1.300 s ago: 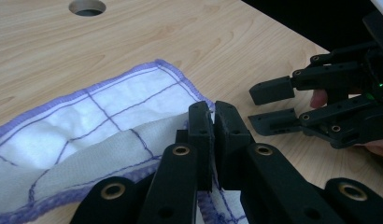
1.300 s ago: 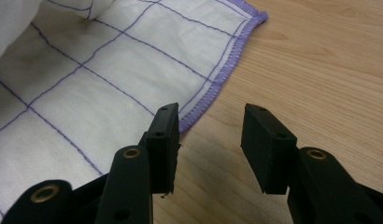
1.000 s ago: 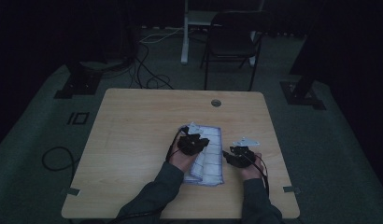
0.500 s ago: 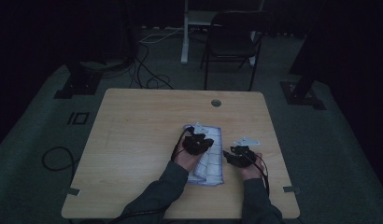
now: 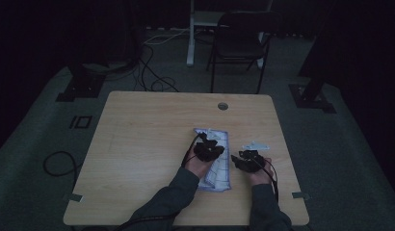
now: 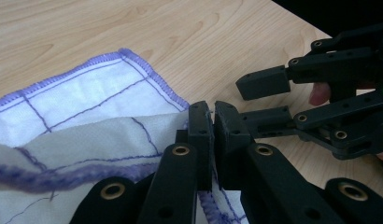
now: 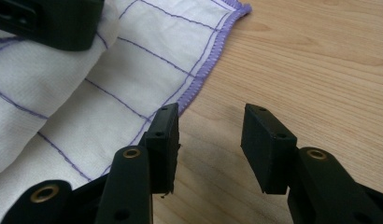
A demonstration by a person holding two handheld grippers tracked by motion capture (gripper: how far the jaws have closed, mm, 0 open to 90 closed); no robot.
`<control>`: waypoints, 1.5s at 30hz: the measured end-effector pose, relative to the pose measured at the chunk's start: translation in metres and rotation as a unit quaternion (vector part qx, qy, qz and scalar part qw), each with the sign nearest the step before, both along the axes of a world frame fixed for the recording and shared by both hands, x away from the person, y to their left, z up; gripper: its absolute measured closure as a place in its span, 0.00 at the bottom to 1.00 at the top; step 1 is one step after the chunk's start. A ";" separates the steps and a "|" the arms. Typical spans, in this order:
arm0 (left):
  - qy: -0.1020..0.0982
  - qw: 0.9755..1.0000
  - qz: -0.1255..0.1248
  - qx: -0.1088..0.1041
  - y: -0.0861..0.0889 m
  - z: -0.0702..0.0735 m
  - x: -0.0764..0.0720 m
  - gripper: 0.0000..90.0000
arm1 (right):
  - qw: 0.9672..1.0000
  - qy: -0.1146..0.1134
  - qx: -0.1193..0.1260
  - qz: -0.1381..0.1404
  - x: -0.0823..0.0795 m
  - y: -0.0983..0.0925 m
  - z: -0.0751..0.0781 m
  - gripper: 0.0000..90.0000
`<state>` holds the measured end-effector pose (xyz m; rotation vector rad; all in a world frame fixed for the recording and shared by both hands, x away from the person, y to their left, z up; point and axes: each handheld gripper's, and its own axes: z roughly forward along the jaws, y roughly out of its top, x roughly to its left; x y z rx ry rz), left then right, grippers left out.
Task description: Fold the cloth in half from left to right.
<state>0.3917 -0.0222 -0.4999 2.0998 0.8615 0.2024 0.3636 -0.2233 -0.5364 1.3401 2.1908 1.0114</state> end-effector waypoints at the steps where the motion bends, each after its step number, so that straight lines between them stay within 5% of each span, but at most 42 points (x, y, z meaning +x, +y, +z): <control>1: 0.001 1.000 0.000 0.001 -0.001 -0.001 0.000 0.96 | 1.000 0.000 0.000 -0.001 0.000 0.000 0.000 0.63; 12: 0.003 1.000 -0.003 -0.009 -0.005 -0.002 0.002 0.93 | 1.000 -0.003 0.000 -0.004 0.000 -0.001 0.000 0.63; 22: -0.016 1.000 -0.008 -0.016 0.002 0.009 -0.004 0.86 | 1.000 -0.011 0.003 -0.007 -0.001 -0.002 0.003 0.63; 36: -0.027 1.000 -0.001 -0.005 0.036 0.008 -0.024 0.82 | 1.000 -0.029 0.011 0.005 0.000 0.006 0.009 0.64; 45: -0.020 1.000 -0.002 0.017 0.065 -0.010 -0.053 0.82 | 0.999 -0.035 0.010 0.013 0.001 0.011 0.010 0.65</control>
